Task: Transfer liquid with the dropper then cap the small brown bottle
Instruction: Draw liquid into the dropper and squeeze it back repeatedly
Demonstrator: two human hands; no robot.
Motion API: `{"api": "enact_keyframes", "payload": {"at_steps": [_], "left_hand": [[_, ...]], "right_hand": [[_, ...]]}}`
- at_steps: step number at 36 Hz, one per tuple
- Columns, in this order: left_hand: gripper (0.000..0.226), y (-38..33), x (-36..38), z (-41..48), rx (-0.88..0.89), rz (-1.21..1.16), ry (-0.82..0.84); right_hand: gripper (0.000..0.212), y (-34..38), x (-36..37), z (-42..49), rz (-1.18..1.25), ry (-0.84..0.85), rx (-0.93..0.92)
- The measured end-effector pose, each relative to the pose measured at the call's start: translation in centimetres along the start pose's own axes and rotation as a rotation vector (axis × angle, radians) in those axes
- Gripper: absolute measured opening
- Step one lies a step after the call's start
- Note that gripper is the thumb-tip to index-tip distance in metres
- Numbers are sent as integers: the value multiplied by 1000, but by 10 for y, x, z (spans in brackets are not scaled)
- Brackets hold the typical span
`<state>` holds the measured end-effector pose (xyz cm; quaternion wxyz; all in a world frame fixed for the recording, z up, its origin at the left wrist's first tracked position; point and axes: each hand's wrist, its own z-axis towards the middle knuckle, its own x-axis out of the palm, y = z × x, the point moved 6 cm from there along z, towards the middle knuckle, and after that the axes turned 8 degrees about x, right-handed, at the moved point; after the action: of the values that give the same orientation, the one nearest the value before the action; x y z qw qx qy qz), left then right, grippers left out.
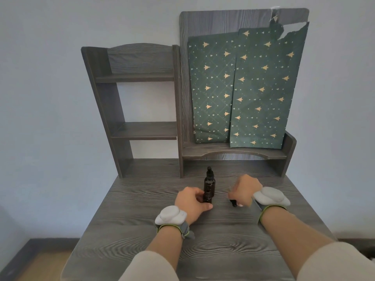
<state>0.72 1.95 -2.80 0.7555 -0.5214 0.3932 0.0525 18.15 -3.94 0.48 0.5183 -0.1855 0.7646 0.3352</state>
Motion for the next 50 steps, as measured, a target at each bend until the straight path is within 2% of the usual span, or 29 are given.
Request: {"api": "enact_keyframes", "payload": {"at_steps": [7, 17, 21, 26, 29, 32, 36, 41, 50], "left_hand": [[34, 1, 1, 1, 6, -19, -11], [37, 4, 2, 1, -2, -65, -12], [40, 5, 2, 2, -7, -94, 6], [45, 6, 5, 7, -37, -155, 132], [43, 8, 6, 8, -41, -165, 116], [38, 9, 7, 6, -23, -157, 71], [37, 9, 7, 6, -5, -163, 70], [37, 10, 7, 8, 0, -176, 94], [37, 9, 7, 5, 20, -180, 69]], "right_hand": [[36, -3, 10, 10, -34, 49, -14], [39, -6, 13, 19, -47, 21, -41], [46, -7, 2, 16, 9, -120, -20], [32, 14, -28, 1, 241, -246, -221], [26, 36, -38, -8, 326, -261, -372], [25, 53, -37, -13, 372, -225, -446], [29, 62, -29, -13, 317, -182, -457], [17, 63, -24, -8, 266, -204, -455], [19, 60, -28, -6, 314, -225, -408]]}}
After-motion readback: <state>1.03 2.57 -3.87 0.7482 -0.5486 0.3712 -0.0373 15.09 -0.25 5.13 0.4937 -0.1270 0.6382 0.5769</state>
